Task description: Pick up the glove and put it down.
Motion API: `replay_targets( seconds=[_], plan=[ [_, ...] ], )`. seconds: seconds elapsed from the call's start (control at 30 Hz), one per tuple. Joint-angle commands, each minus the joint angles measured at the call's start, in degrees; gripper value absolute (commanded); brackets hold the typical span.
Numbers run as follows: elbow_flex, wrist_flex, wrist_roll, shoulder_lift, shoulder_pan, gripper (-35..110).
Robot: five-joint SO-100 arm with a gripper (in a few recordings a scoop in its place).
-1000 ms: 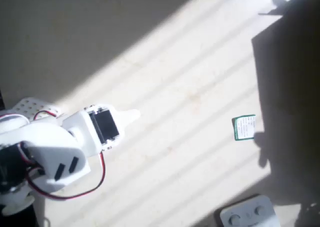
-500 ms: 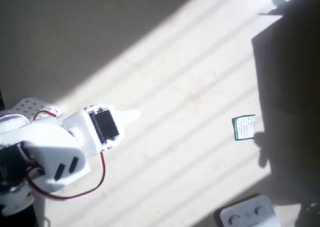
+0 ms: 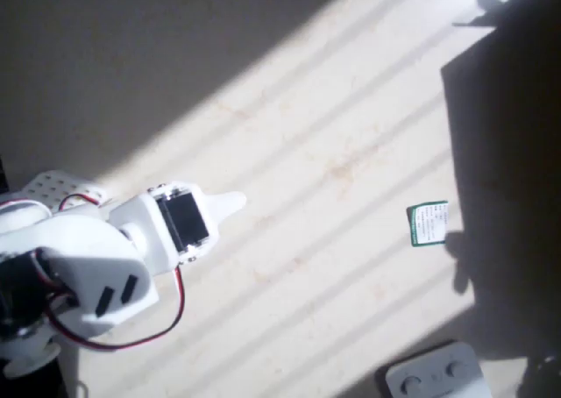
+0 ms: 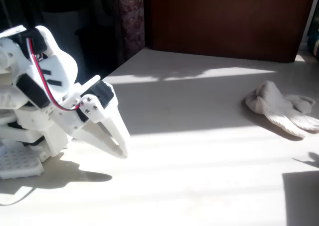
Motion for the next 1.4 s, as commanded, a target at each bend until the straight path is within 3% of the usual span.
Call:
replay_targets(
  seconds=[0.0, 1.37],
  plan=[
    [-0.26, 0.18, -0.26, 0.09, 0.62, 0],
    [-3.60, -0.53, 0.44, -0.62, 0.00, 0]
  ],
)
